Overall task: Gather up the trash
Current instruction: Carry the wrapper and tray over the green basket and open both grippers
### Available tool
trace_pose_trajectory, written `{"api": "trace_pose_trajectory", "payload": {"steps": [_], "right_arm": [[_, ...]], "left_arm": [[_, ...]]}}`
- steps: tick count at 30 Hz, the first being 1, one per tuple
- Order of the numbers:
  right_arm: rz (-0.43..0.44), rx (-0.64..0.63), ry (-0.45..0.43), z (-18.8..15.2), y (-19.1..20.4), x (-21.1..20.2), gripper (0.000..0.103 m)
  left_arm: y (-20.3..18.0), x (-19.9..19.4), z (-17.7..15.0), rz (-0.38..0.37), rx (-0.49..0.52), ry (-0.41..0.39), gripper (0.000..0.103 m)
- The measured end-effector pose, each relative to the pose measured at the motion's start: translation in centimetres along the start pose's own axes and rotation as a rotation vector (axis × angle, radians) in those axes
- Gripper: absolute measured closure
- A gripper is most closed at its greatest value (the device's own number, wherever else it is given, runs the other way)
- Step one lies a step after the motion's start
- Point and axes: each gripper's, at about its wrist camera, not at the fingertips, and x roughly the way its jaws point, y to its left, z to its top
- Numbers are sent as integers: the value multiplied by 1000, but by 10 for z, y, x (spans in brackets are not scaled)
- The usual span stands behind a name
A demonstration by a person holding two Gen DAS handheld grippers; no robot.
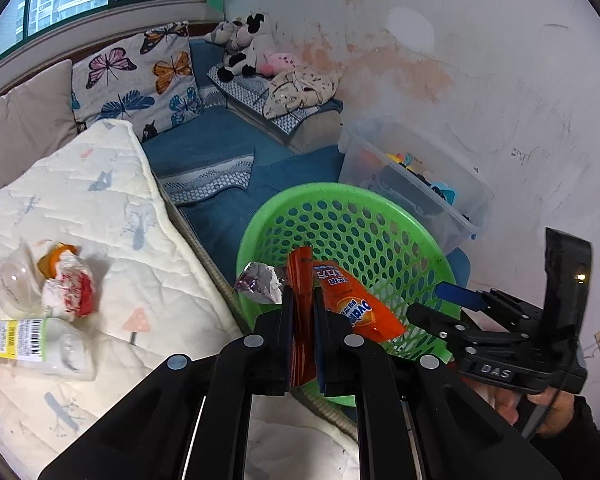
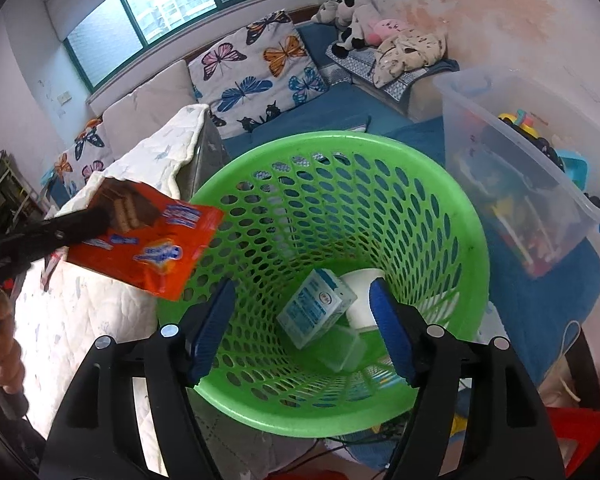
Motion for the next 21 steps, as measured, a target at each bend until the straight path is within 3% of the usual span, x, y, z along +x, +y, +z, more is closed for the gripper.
{"api": "trace_pose_trajectory", "payload": {"steps": [9, 12, 14, 21], "right_arm": [[4, 4, -10, -3, -2, -7, 31], [6, 5, -11, -4, -2, -7, 31], [6, 7, -13, -4, -2, -8, 30], [10, 2, -18, -5, 0, -13, 29]], "left_arm": [[-6, 18, -6, -10, 0, 33, 87], [-5, 21, -8, -12, -10, 42, 75], [-4, 21, -9, -12, -18, 37, 58], [1, 13, -15, -7, -40, 22, 50]]}}
